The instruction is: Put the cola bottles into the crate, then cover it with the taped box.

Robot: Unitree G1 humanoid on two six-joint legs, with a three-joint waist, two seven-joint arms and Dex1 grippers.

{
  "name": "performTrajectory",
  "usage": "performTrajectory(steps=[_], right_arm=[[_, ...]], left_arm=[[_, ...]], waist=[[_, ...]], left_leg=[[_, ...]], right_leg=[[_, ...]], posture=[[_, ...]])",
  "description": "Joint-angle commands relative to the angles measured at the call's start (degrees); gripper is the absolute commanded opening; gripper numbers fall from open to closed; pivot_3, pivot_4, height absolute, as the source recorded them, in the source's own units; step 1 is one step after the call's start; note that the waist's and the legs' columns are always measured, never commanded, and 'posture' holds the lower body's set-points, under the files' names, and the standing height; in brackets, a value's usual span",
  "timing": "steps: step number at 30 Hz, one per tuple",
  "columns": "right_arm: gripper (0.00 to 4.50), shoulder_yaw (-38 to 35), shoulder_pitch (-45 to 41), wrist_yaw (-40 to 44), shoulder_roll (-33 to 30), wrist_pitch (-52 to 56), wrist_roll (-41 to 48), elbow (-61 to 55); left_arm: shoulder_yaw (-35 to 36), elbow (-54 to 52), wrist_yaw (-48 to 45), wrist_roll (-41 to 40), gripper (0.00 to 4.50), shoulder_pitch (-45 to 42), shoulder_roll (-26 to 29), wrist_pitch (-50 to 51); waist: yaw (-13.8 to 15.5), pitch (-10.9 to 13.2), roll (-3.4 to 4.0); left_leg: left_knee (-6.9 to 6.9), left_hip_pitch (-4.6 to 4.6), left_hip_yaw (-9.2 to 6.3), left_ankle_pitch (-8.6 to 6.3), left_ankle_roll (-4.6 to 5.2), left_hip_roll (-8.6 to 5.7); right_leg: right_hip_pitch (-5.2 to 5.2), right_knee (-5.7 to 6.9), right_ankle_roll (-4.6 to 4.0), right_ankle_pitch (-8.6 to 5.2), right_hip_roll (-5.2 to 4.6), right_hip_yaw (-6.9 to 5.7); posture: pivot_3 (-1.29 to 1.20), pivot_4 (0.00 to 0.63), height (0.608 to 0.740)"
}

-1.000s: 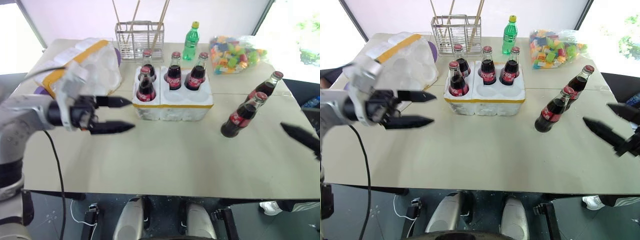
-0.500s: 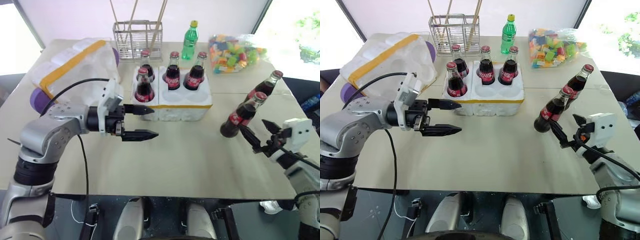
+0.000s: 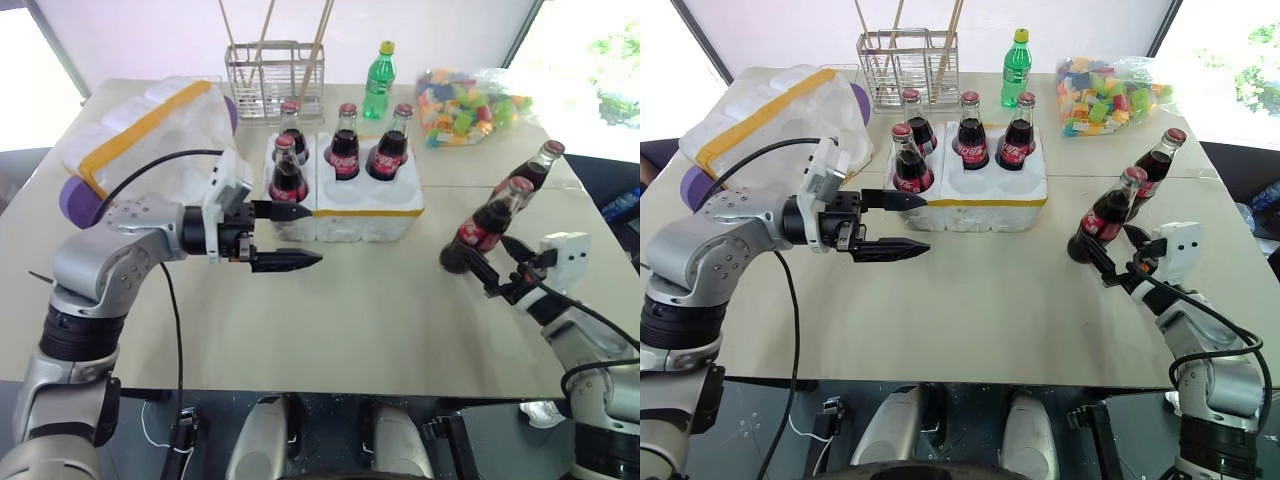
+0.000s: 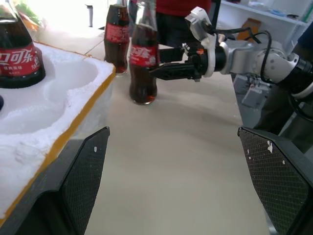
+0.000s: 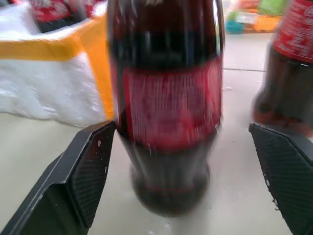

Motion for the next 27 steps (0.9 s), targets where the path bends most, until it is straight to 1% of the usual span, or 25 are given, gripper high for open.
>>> performTrajectory(steps=[1,9,10,11,12,13,16,20,24,27], right_arm=[[4.50,1.1,-3.1,-0.2,0.5,-1.1,0.5,0.6],[4.50,4.1,-9.1,0.6,0.4,-3.7,-1.0,7.3],[3.95,4.2,-9.8,0.5,0.5,-4.3,-1.0,7.9],[3.65,4.2,-10.2,0.5,0.6,-4.8,-0.9,8.3],[3.15,4.3,-10.4,0.8,0.5,-4.9,-0.5,7.6],[2.84,4.3,-10.4,1.1,0.2,-4.8,-0.1,6.7],[2.89,3.1,-12.4,0.7,-0.7,-3.0,2.6,2.6],[2.89,2.8,-19.0,-0.8,-1.2,0.5,6.7,-1.0],[2.89,7.2,-31.9,-1.1,-0.2,2.4,7.4,0.6],[2.89,10.8,-39.6,0.2,2.0,2.6,6.1,5.6]], left_arm=[[1.0,-0.8,0.5,-0.2,4.38,-0.9,-0.3,-1.1],[1.1,-0.5,0.5,-0.2,4.38,-1.6,-0.6,-0.9],[1.0,-0.4,0.4,0.0,4.50,-1.5,-0.5,-1.1],[1.0,-0.4,0.4,0.1,4.50,-1.5,-0.4,-1.2],[1.1,-0.5,0.3,0.1,4.50,-1.4,-0.2,-1.2],[1.3,-0.6,0.4,0.0,4.50,-1.3,-0.1,-1.0],[2.2,-1.2,0.6,-0.9,4.50,-0.9,0.1,-0.3],[2.2,-1.6,1.0,-0.4,4.50,-0.3,0.3,-0.7],[3.8,-2.2,2.1,-0.8,4.50,0.7,1.0,-0.5],[5.1,-2.3,3.4,-0.3,4.50,1.7,1.4,-1.0]], waist=[[0.0,0.0,0.00],[0.1,0.0,0.00],[0.0,0.0,0.00],[0.0,0.0,0.00],[-0.1,0.0,0.00],[-0.1,0.0,0.00],[-0.2,0.0,0.04],[-1.0,0.1,0.19],[-2.1,0.1,0.21],[-2.6,0.1,0.21]], left_leg=[[0.01,0.00,0.00,0.00,0.00,0.00],[0.03,-0.01,-0.01,0.05,-0.07,0.00],[0.03,-0.01,0.00,0.06,-0.09,-0.01],[0.03,-0.01,0.00,0.06,-0.10,-0.01],[0.03,0.00,0.00,0.07,-0.10,-0.01],[0.03,-0.01,0.00,0.07,-0.10,-0.01],[0.03,-0.01,0.00,0.08,-0.13,-0.01],[0.03,-0.04,0.02,0.13,-0.21,-0.01],[0.03,-0.04,0.03,0.15,-0.23,0.00],[-0.01,-0.04,0.00,0.16,-0.25,0.00]], right_leg=[[0.00,0.00,0.00,0.00,0.00,0.00],[-0.02,0.10,0.00,0.00,0.00,-0.01],[-0.02,0.09,0.00,0.00,0.00,-0.01],[-0.01,0.09,0.00,0.00,0.00,-0.01],[-0.01,0.10,0.00,0.00,0.00,0.00],[-0.02,0.10,0.00,0.00,0.00,0.00],[-0.04,0.12,0.00,0.00,0.00,0.00],[-0.08,0.13,0.01,0.01,-0.02,0.01],[-0.15,0.23,0.01,0.01,-0.01,0.01],[-0.23,0.47,0.01,-0.02,-0.02,0.02]], posture=[[0.00,0.150,0.736],[0.00,0.150,0.736],[0.00,0.150,0.736],[0.00,0.150,0.736],[0.00,0.150,0.736],[0.00,0.150,0.736],[0.00,0.150,0.736],[0.00,0.150,0.736],[0.00,0.150,0.736],[0.00,0.150,0.736]])
